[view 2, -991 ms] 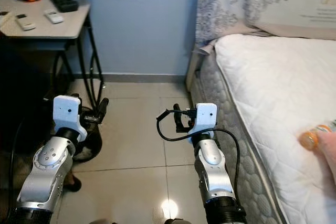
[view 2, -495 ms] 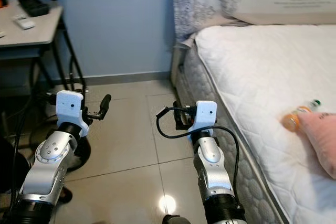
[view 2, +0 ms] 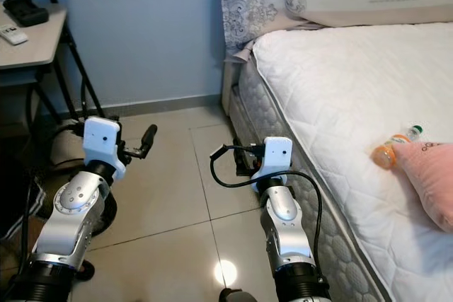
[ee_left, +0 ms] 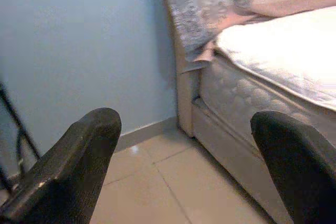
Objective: Clean up the room
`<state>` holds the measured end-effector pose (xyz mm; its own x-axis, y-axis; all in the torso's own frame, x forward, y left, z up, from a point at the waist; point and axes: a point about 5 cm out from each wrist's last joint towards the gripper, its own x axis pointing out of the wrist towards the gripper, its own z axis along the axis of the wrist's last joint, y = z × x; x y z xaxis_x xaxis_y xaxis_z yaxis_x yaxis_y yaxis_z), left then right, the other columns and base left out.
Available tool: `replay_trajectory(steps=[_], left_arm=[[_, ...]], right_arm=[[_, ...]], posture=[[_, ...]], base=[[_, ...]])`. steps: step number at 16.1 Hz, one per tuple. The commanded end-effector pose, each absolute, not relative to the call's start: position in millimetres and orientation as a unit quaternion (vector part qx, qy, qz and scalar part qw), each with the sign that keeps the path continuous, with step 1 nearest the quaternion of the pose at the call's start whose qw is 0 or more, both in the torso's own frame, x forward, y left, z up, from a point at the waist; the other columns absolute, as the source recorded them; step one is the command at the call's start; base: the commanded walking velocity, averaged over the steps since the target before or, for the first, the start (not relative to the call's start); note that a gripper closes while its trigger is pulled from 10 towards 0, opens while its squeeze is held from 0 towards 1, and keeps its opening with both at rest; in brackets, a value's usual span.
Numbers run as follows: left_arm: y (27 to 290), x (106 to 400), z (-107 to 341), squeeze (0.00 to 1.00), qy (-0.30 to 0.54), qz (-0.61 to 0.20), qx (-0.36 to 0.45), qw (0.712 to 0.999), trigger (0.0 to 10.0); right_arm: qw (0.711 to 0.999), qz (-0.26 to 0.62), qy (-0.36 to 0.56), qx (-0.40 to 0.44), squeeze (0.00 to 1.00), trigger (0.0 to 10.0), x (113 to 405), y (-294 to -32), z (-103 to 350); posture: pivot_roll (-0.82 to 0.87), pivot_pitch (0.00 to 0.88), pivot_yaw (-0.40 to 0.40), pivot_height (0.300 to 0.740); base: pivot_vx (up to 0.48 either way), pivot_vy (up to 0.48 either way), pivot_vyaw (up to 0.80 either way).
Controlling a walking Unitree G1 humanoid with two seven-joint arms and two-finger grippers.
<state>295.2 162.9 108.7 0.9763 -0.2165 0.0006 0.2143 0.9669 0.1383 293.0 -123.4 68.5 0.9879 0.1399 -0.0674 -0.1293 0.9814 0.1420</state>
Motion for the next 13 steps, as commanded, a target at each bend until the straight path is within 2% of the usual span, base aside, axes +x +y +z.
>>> replay_trajectory(steps=[1,5,9,11,13], left_arm=[[157.3,296.8,115.0,0.0,-0.028,-0.136,0.092,0.986,10.0],[155.9,297.4,116.1,0.0,-0.029,-0.152,0.113,0.982,10.0],[157.9,300.0,110.4,0.0,-0.011,-0.139,0.127,0.982,10.0],[152.2,297.2,111.4,0.0,-0.018,-0.164,0.11,0.98,10.0],[149.5,295.8,112.2,0.0,-0.023,-0.174,0.121,0.977,10.0]], right_arm=[[0.995,0.066,0.029,0.072,0.0,10.0,295.3,-125.7,72.1],[0.994,0.076,0.029,0.069,0.0,10.0,296.6,-122.3,71.7],[0.994,0.077,0.032,0.068,0.0,10.0,296.1,-122.2,69.9],[0.995,0.073,0.035,0.066,0.0,10.0,294.6,-124.1,67.3],[0.995,0.069,0.037,0.059,0.0,10.0,293.5,-124.5,66.0]], posture=[[0.06,0.0,-0.004,0.74],[0.07,0.0,-0.006,0.74],[0.07,0.0,-0.006,0.74],[0.07,0.0,-0.002,0.74],[0.07,0.0,0.001,0.74]], base=[[0.0,0.48,-0.75],[0.0,0.454,-0.75],[0.0,0.0,-0.75],[0.0,0.0,-0.75],[0.48,0.0,-0.73]])
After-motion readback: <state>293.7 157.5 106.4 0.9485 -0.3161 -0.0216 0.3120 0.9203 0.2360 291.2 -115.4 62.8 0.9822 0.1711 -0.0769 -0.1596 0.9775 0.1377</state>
